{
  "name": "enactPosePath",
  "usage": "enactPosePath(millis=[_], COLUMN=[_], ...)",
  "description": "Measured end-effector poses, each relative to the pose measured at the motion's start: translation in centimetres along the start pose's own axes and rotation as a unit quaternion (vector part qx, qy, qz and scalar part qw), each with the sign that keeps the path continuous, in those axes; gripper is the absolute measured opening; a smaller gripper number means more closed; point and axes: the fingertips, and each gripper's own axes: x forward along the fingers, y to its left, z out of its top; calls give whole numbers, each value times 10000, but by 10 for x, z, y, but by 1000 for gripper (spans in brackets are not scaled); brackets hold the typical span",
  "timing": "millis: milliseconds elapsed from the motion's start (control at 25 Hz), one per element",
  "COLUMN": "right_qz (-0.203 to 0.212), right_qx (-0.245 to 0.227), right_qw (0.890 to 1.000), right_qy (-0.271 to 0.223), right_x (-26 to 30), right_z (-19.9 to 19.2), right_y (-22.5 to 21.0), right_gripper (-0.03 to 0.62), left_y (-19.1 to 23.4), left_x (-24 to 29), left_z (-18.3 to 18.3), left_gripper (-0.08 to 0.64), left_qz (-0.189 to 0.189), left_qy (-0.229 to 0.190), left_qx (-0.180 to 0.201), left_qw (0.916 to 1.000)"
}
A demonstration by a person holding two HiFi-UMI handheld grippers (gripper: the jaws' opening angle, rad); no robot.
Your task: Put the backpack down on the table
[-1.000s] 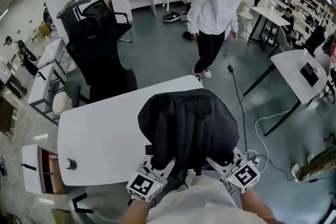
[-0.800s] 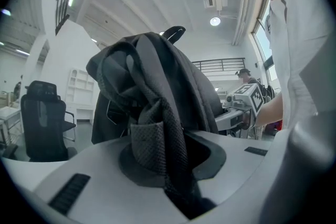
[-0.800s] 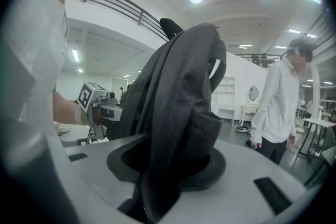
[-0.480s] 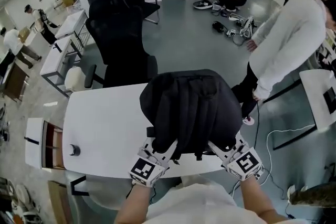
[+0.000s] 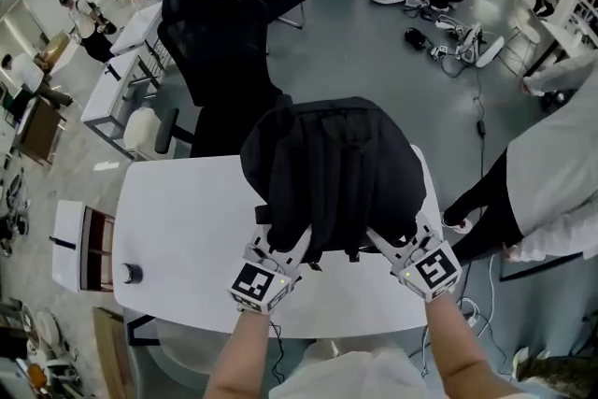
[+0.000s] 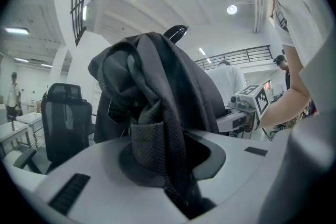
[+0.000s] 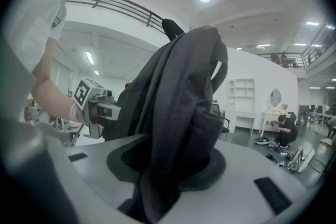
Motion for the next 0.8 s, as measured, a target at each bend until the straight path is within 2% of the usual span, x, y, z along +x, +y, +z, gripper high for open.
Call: enactPosePath(millis=[160,360,560,800], right_qz=[41,95,78,40], right_qx=[137,70,234,470], right_qw=[9999,9998,9992,9974], right_qy=[17,154,299,550], right_x=[25,54,69,77], right_z=[-13,-39,-64,-104], right_y=[-22,-32,-31,-14], right_gripper=[163,163,163,166], left_y=[22,46,58,60], left_x=[24,37,42,35], left_z=[-14,-43,-69,-113], left_gripper=[87,87,87,91], left_qz=[72,208,237,233], left_qy=[14,97,294,584], left_qx=[-32,-144,-165,-458], left_qw=[10000,9996,9992,9970])
